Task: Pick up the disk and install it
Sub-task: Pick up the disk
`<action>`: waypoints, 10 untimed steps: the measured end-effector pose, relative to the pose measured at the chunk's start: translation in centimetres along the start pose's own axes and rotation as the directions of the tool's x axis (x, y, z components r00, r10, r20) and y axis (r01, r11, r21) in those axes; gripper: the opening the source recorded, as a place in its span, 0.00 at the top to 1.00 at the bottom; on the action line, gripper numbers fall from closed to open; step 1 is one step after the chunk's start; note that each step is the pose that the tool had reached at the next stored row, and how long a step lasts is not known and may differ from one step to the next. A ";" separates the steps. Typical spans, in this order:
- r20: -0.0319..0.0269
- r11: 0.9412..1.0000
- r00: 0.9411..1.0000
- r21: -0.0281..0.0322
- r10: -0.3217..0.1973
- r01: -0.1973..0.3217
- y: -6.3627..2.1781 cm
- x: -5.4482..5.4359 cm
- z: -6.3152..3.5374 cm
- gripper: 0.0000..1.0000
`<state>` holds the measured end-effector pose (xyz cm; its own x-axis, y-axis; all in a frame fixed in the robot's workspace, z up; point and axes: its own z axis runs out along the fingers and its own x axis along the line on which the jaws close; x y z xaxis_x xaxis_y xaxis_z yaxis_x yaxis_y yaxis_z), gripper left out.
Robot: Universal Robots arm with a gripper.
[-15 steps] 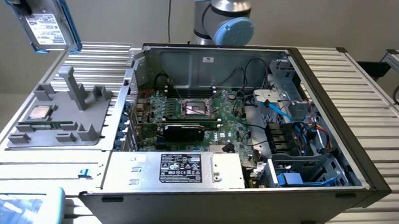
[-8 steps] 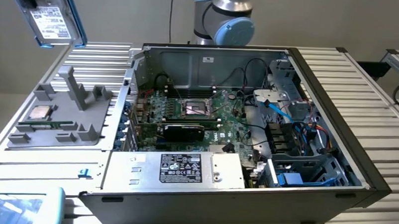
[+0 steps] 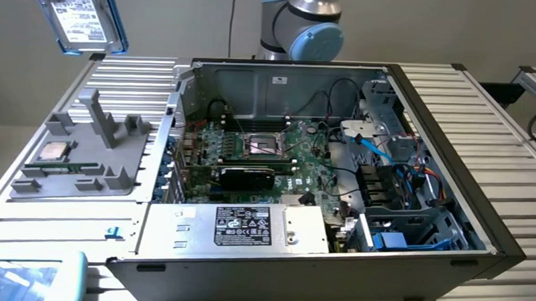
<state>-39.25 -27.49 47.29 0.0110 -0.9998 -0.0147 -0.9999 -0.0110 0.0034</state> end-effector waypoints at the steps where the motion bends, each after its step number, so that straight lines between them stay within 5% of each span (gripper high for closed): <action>1: 0.000 1.000 1.000 0.000 0.000 0.000 -0.39 0.0 -0.23 0.63; 10: 0.000 1.000 1.000 0.000 0.000 0.000 -3.59 0.9 -1.40 0.63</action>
<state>-35.65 -28.34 48.67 0.0110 -0.9998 -0.0147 -0.9999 -0.0110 0.0035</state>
